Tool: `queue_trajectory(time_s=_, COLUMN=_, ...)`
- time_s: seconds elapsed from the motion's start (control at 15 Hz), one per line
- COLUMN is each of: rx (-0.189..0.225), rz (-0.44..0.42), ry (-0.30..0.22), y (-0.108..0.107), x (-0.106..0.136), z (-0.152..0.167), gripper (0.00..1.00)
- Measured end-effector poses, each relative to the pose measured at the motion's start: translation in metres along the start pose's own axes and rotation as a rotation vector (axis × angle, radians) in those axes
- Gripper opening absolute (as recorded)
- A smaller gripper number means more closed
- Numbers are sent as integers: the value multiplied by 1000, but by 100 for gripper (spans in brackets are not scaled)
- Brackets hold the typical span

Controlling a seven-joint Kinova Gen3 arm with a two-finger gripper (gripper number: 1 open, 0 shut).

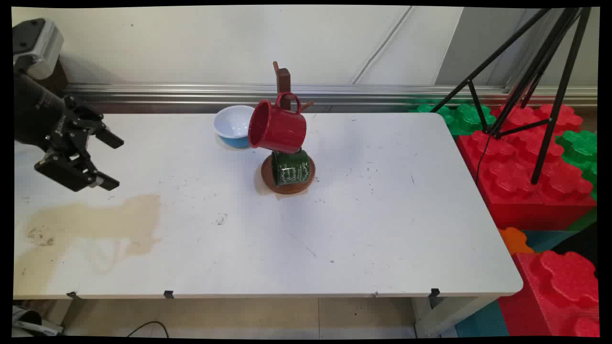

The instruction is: Pick up the red mug from the rack

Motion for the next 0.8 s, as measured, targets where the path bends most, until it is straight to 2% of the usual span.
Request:
queue_trajectory(time_s=0.27, rx=-8, rz=-8, ry=58, y=2, x=13, z=2, gripper=100)
queue_trajectory(time_s=0.47, rx=-9, rz=-31, ry=150, y=4, x=35, z=5, gripper=100)
queue_trajectory(time_s=0.8, rx=19, rz=-100, ry=304, y=2, x=75, z=16, gripper=100)
